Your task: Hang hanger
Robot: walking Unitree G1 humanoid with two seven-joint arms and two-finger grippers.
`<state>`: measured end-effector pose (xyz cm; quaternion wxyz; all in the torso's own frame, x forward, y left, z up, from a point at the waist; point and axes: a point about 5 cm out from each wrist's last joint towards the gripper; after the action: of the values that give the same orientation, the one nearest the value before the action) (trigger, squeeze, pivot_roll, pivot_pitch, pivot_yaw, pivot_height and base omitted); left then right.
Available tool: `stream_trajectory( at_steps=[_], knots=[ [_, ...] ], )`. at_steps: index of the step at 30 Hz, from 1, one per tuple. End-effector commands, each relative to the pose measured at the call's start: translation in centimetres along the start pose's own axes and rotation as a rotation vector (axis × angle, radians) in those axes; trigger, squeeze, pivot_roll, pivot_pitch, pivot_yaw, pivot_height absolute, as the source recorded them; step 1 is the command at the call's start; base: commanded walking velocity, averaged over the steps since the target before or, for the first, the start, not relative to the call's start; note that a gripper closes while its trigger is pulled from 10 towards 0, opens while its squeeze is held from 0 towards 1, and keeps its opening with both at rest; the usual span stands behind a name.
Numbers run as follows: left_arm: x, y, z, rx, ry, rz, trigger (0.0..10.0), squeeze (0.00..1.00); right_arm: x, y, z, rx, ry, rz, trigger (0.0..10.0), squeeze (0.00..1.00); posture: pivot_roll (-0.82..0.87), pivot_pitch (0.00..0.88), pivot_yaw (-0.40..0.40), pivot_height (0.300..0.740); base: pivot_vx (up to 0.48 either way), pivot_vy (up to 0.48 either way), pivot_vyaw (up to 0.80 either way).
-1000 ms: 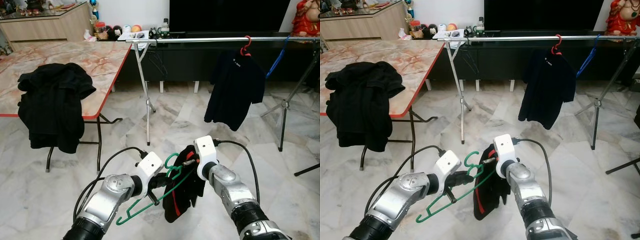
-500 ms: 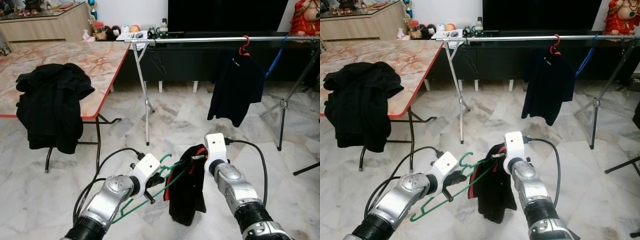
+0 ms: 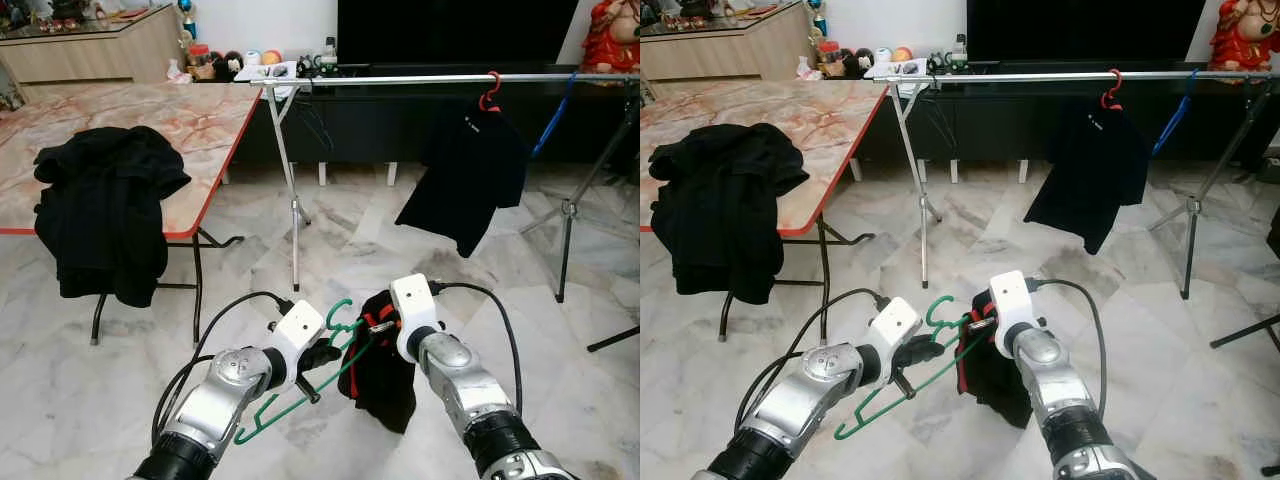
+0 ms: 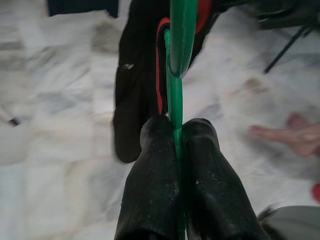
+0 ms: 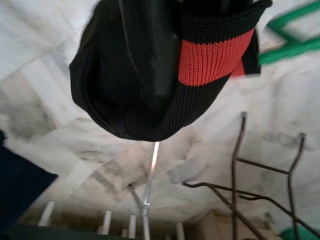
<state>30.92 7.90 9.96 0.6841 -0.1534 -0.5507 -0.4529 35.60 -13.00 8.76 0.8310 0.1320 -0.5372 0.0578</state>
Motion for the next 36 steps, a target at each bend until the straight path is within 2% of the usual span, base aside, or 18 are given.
stream_trajectory(
  at_steps=[1, 2, 5, 7, 8, 10, 12, 16, 17, 19, 22, 31, 36],
  knots=[
    [1.4, -0.2, 0.3, -0.044, -0.091, -0.008, 10.0, 0.00, 0.1, 0.1, -0.1, 0.001, 0.005, 0.033, 10.0, 0.00, 0.11, 0.057, 0.051, 0.740, 0.000, 0.000, 0.00],
    [1.4, -1.3, 0.7, -0.152, -0.115, 0.001, 10.0, 0.00, 0.2, 0.4, 0.0, 0.055, 0.017, 0.128, 10.0, 0.00, 0.11, 0.058, 0.051, 0.740, 0.000, 0.000, 0.00],
    [1.4, -1.9, 1.2, -0.228, -0.136, 0.010, 10.0, 0.00, 0.4, 1.2, 0.2, 0.184, 0.016, 0.216, 10.0, 0.00, 0.11, 0.058, 0.051, 0.740, 0.000, 0.000, 0.00],
    [1.4, -2.0, 1.3, -0.237, -0.140, 0.011, 10.0, 0.00, 0.5, 1.3, 0.3, 0.203, 0.016, 0.228, 10.0, 0.00, 0.11, 0.058, 0.051, 0.740, 0.000, 0.000, 0.00],
    [1.4, -2.2, 1.5, -0.266, -0.146, 0.015, 10.0, 0.00, 0.4, 1.3, 0.6, 0.264, 0.037, 0.313, 10.0, 0.00, 0.12, 0.059, 0.051, 0.740, 0.000, 0.000, 0.00],
    [1.4, -2.2, 1.5, -0.272, -0.137, 0.007, 10.0, 0.00, 0.3, 0.9, 0.8, 0.288, 0.065, 0.395, 10.0, 0.00, 0.12, 0.059, 0.051, 0.740, 0.000, 0.000, 0.00],
    [1.1, -2.0, 1.4, -0.237, -0.112, -0.012, 10.0, 0.00, 0.3, 0.4, 0.9, 0.280, 0.082, 0.424, 10.0, 0.00, 0.12, 0.059, 0.051, 0.740, 0.000, 0.000, 0.00],
    [0.2, -1.0, 1.0, -0.134, -0.024, -0.017, 10.0, 0.00, 0.6, -0.2, 0.9, 0.251, 0.090, 0.431, 10.0, 0.00, 0.11, 0.061, 0.051, 0.740, 0.000, 0.000, 0.00],
    [-0.3, -0.3, 0.8, -0.076, 0.031, -0.017, 10.0, 0.00, 1.0, -0.7, 0.7, 0.184, 0.076, 0.399, 10.0, 0.00, 0.11, 0.062, 0.051, 0.740, 0.000, 0.000, 0.00],
    [-0.7, 0.0, 0.9, -0.053, 0.065, -0.029, 10.0, 0.00, 1.1, -1.0, 0.6, 0.138, 0.073, 0.365, 10.0, 0.00, 0.11, 0.064, 0.053, 0.740, 0.000, 0.000, 0.00],
    [-1.2, 0.5, 1.0, -0.014, 0.115, -0.034, 10.0, 0.00, 0.7, -1.0, 0.6, 0.112, 0.080, 0.370, 10.0, 0.00, 0.11, 0.064, 0.054, 0.740, 0.000, 0.000, 0.00],
    [-1.5, 1.6, 1.0, 0.087, 0.143, -0.035, 10.0, 0.00, 0.2, -0.6, 0.3, 0.063, 0.075, 0.361, 10.0, 0.00, 0.12, 0.061, 0.054, 0.740, 0.000, 0.000, 0.00],
    [-1.6, 1.4, 0.9, 0.077, 0.158, -0.053, 10.0, 0.00, 0.7, -2.2, 0.3, -0.096, 0.034, 0.334, 10.0, 0.00, 0.12, 0.059, 0.054, 0.740, 0.000, 0.000, 0.00]
  ],
)
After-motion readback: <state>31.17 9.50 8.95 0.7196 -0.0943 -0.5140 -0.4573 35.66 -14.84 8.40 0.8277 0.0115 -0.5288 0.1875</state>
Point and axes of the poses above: a point about 5 cm out from each wrist's last joint towards the gripper, its own z axis pointing back from the gripper into the wrist, its own x axis along the axis of the wrist's last joint, y = z × x, and after that the axes turned 15 degrees about -z, right-handed
